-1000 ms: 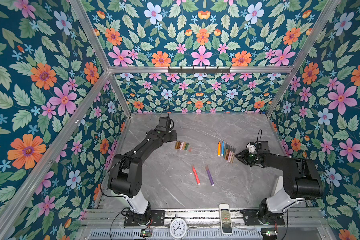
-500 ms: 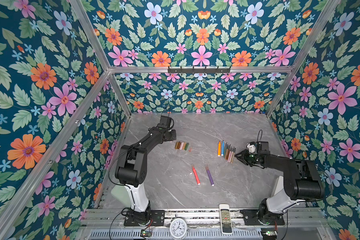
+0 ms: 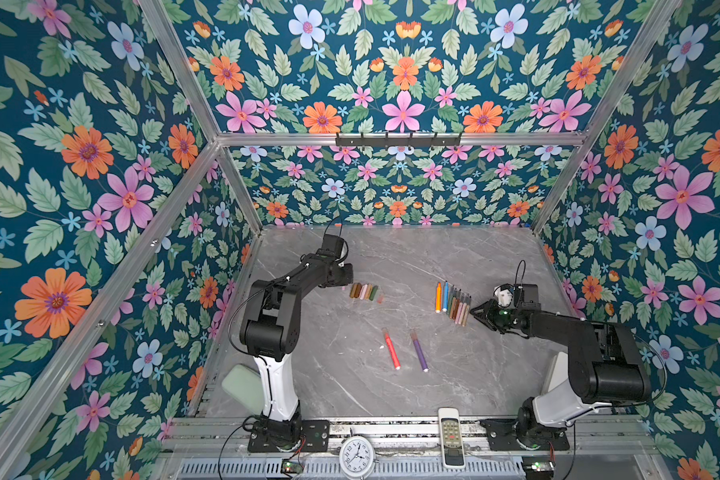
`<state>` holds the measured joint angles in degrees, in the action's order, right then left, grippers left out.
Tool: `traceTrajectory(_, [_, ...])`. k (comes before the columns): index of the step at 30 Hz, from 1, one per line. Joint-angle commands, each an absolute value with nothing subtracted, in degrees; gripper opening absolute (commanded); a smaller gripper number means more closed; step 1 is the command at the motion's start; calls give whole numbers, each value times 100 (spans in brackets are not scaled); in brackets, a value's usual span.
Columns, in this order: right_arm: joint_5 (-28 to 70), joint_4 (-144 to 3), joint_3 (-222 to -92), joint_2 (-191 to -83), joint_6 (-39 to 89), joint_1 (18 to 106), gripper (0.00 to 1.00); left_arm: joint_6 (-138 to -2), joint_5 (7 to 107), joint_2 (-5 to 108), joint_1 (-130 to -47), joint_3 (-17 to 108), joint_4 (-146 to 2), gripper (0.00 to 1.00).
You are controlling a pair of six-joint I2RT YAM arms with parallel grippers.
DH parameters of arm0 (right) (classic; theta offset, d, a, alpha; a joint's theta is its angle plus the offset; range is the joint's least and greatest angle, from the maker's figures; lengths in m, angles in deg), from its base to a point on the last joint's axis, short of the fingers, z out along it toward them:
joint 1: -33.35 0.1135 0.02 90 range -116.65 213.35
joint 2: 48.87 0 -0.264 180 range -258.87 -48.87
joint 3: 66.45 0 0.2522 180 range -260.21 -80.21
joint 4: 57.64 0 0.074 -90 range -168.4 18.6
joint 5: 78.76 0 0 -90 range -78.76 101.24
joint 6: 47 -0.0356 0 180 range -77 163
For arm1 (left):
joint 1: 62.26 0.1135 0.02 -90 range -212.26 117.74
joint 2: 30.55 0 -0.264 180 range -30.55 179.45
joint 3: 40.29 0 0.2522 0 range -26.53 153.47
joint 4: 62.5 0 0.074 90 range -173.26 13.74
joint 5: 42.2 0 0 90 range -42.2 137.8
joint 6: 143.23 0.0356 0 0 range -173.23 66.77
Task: Open the pen caps
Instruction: 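Lower the pink cap at the end of the cap row with the left gripper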
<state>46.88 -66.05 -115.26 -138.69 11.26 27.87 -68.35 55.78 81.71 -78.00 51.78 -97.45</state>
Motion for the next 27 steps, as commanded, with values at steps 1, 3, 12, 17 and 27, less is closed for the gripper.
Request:
traceTrajectory(1, [4726,-6495,-11519,-13843,1145,2783,28,-6818,5710,8199,-7801,5133,-9794,9])
traceTrajectory(3, [4735,-6496,-11519,-13841,1145,2790,28,-6850,5761,8212,-7795,5083,-9738,9])
traceTrajectory(12, [4746,-6490,-11519,-13851,1145,2788,27,-6888,5957,8317,-7800,4990,-9622,15])
traceTrajectory(17, [4753,-6507,-11528,-13860,1144,2782,27,-6887,5958,8362,-7798,5037,-9621,15])
traceTrajectory(27, [4772,-6502,-11538,-13878,1152,2786,27,-6978,6033,8619,-7731,5229,-9524,18])
